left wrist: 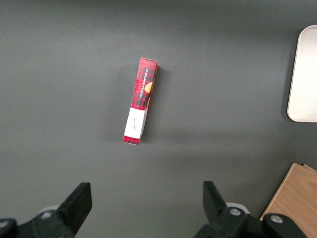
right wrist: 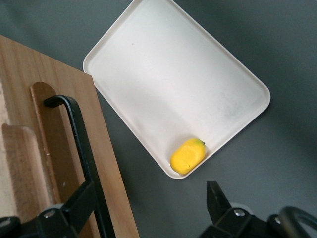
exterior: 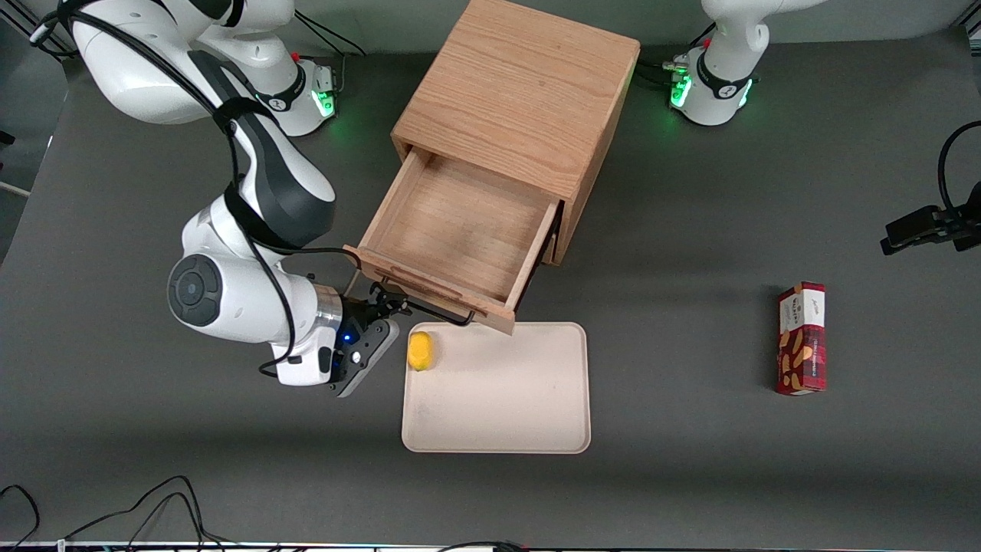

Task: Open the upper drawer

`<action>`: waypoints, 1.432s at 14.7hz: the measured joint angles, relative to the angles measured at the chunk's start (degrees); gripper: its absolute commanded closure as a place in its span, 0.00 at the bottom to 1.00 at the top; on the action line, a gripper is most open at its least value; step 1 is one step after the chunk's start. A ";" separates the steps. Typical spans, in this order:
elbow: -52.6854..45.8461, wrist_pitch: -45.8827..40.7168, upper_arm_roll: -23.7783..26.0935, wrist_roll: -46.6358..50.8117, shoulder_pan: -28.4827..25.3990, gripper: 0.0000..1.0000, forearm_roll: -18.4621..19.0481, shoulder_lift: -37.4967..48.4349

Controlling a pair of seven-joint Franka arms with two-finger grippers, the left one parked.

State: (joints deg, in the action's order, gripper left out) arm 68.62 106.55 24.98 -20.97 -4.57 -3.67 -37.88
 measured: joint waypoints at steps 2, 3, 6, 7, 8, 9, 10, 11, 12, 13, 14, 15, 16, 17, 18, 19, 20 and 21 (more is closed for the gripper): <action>-0.99 -2.45 0.00 0.02 0.29 0.00 0.00 0.95; -1.06 -4.80 0.00 0.12 0.67 0.00 0.07 2.01; 1.12 -10.97 0.00 1.54 2.44 0.00 2.16 7.38; 3.62 -11.52 0.01 2.17 2.91 0.00 3.64 10.07; 6.95 -11.54 0.02 2.90 3.21 0.00 5.10 13.17; 10.80 -11.30 0.03 3.68 3.58 0.00 6.09 16.54; 14.69 -10.96 0.03 4.54 4.23 0.00 6.61 19.95; 18.53 -10.85 0.03 5.47 5.41 0.00 6.82 23.34; 22.05 -10.75 0.04 6.57 7.07 0.00 6.86 26.61; 25.12 -10.68 0.04 7.56 8.87 0.00 6.87 29.61; 27.74 -10.62 0.05 8.50 10.51 0.00 6.86 32.35; 30.07 -10.55 0.05 9.79 12.02 0.00 6.86 34.87; 32.10 -10.42 0.06 11.32 13.68 0.00 6.78 37.10; 33.69 -10.27 0.07 13.08 15.69 0.00 6.22 38.79; 34.77 -10.08 0.08 14.68 17.90 0.00 5.18 39.82; 35.36 -9.99 0.06 15.62 19.83 0.00 4.33 40.32; 35.61 -9.96 0.05 16.32 21.10 0.00 3.75 40.38; 35.64 -10.02 0.06 17.14 21.69 0.00 3.51 40.32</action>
State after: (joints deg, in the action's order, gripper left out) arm 104.26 96.53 25.03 -3.83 17.12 -0.16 2.43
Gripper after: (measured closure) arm 0.000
